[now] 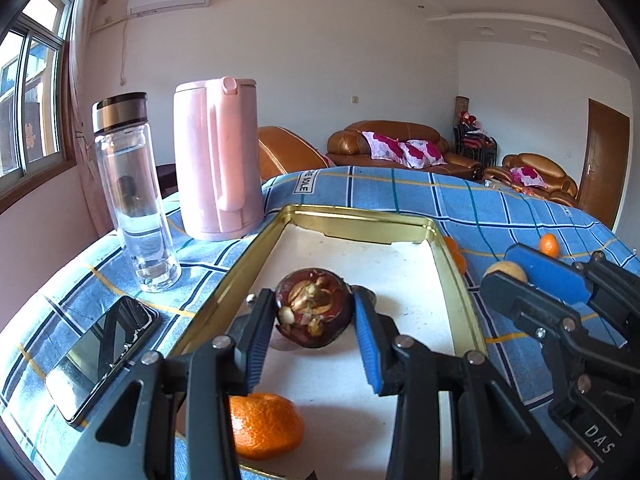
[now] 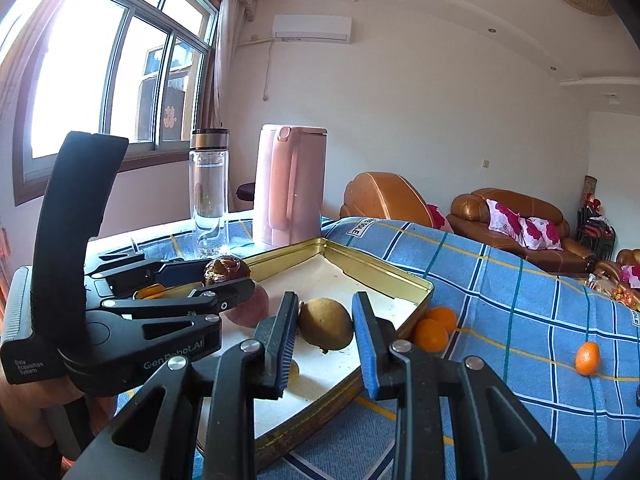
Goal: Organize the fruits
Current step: 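Move the brown fruit and tan fruit over the inside of the tray, then open the left tool to drop the brown fruit while the right tool drops the tan fruit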
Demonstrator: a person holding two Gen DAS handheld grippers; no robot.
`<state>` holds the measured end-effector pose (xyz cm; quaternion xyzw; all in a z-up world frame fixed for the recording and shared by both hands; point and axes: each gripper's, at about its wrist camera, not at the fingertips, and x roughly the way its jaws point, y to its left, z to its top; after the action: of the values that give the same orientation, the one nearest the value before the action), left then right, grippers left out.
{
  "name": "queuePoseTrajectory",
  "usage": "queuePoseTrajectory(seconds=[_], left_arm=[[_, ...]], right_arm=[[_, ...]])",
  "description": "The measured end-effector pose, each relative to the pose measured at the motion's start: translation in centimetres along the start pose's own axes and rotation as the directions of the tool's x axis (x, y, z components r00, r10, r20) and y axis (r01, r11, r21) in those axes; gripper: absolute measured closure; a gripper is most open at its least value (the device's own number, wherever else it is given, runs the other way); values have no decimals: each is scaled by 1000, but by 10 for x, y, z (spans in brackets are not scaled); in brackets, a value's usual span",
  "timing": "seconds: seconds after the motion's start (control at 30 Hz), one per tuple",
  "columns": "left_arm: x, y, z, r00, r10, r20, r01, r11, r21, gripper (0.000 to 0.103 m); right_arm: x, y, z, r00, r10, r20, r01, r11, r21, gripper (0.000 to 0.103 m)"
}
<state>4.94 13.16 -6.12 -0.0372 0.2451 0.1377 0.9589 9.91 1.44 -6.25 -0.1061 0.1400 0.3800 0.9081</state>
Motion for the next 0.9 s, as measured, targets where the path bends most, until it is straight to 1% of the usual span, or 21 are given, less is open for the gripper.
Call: queuePoseTrajectory(seconds=[0.3, 0.5, 0.67, 0.83, 0.9], left_arm=[[1, 5, -6, 1000, 6, -25, -5, 1000, 16, 62], [3, 7, -9, 999, 7, -46, -6, 1000, 22, 62], [7, 6, -13, 997, 13, -71, -11, 1000, 27, 61], [5, 7, -13, 998, 27, -59, -25, 999, 30, 61], [5, 8, -13, 998, 27, -60, -26, 999, 27, 57]], right_arm=[[12, 10, -3, 997, 49, -58, -49, 999, -9, 73], [20, 15, -5, 989, 89, -116, -91, 996, -11, 73], [25, 18, -7, 982, 108, -153, -111, 994, -14, 73], [29, 19, -8, 978, 116, -176, -120, 993, -12, 73], [28, 18, -8, 977, 117, -176, -120, 993, -8, 71]])
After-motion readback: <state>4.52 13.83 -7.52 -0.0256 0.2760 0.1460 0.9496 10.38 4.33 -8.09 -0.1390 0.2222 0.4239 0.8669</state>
